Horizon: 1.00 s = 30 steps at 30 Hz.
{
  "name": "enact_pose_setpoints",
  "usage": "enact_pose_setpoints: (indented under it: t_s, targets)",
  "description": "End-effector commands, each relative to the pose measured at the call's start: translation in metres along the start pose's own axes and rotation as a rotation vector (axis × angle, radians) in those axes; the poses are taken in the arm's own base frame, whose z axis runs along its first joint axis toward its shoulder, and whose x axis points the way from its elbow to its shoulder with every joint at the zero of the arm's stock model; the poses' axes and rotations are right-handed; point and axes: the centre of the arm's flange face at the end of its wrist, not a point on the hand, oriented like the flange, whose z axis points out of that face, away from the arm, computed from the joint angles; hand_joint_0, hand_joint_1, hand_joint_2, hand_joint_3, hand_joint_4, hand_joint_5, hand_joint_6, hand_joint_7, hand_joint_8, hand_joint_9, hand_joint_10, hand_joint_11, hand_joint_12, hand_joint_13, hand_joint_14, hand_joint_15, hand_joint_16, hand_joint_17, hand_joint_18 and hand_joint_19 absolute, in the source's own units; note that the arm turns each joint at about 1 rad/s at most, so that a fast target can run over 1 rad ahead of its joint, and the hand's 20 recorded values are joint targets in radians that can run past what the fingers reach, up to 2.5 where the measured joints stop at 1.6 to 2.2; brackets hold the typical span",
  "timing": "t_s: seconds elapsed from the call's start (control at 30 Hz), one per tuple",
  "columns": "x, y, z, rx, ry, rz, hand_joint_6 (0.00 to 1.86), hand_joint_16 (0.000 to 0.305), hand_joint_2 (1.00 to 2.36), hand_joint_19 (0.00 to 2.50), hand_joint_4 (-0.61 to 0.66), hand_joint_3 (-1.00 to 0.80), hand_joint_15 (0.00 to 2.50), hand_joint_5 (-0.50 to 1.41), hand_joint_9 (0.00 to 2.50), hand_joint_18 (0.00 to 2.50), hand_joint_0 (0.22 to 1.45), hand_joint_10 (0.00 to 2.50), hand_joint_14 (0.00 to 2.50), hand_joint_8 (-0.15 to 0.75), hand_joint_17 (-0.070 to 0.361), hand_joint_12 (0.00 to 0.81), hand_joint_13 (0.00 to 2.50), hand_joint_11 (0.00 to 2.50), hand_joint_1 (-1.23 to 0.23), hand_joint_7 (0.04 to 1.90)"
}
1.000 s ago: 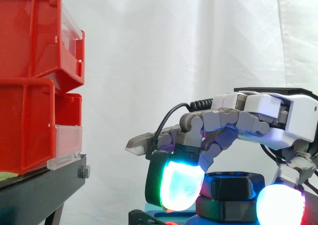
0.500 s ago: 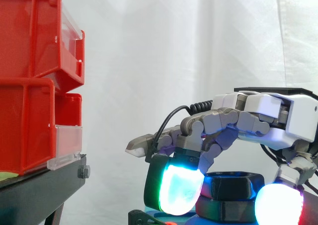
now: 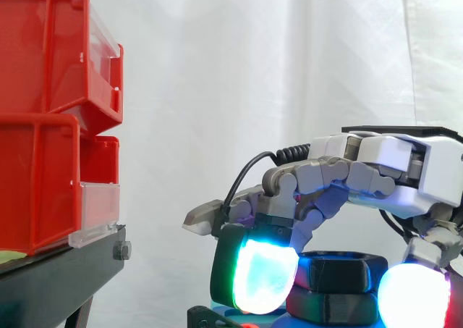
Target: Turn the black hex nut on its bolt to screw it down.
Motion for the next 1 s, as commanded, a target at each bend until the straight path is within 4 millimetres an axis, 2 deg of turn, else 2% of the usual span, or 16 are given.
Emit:
enact_pose_setpoints:
  t_s: [0.0,0.2,0.27,0.57,0.7,0.73,0.83,0.97]
  targets:
    - [-0.003,0.001,0.005,-0.007,-0.006,-0.003,0.5,0.056,1.0,0.34,0.35,-0.5,0.01,-0.08,0.98,0.66,0.47,0.01,0.0,0.324,0.126,0.382,0.52,0.31,-0.33,1.2]
    - [-0.014,-0.004,0.011,-0.007,-0.013,-0.01,0.5,0.062,1.0,0.33,0.37,-0.5,0.01,-0.12,0.91,0.65,0.43,0.01,0.0,0.341,0.14,0.408,0.49,0.27,-0.27,1.12]
    - [-0.028,-0.009,0.017,-0.01,-0.002,0.001,0.5,0.063,1.0,0.33,0.38,-0.5,0.01,-0.12,0.89,0.63,0.43,0.01,0.0,0.344,0.141,0.409,0.48,0.28,-0.26,1.11]
    - [-0.051,-0.012,0.026,-0.015,0.029,0.031,0.5,0.063,1.0,0.33,0.38,-0.5,0.0,-0.13,0.86,0.6,0.43,0.01,0.0,0.341,0.142,0.411,0.46,0.27,-0.26,1.05]
    - [-0.076,-0.013,0.028,-0.021,0.011,0.006,0.5,0.062,1.0,0.33,0.37,-0.5,0.0,-0.13,0.87,0.6,0.44,0.01,0.0,0.338,0.139,0.407,0.45,0.28,-0.27,1.04]
    - [-0.089,-0.013,0.027,-0.025,0.001,-0.01,0.5,0.062,1.0,0.33,0.37,-0.5,0.0,-0.13,0.87,0.6,0.44,0.01,0.0,0.336,0.139,0.406,0.45,0.28,-0.27,1.04]
    - [-0.106,-0.011,0.021,-0.028,0.012,-0.015,0.5,0.061,1.0,0.34,0.36,-0.5,0.0,-0.13,0.87,0.6,0.44,0.01,0.0,0.334,0.137,0.402,0.45,0.28,-0.28,1.04]
    - [-0.112,-0.004,0.007,-0.021,0.048,0.003,0.5,0.06,1.0,0.34,0.36,-0.5,0.0,-0.13,0.87,0.6,0.45,0.01,0.0,0.333,0.134,0.399,0.46,0.27,-0.29,1.03]
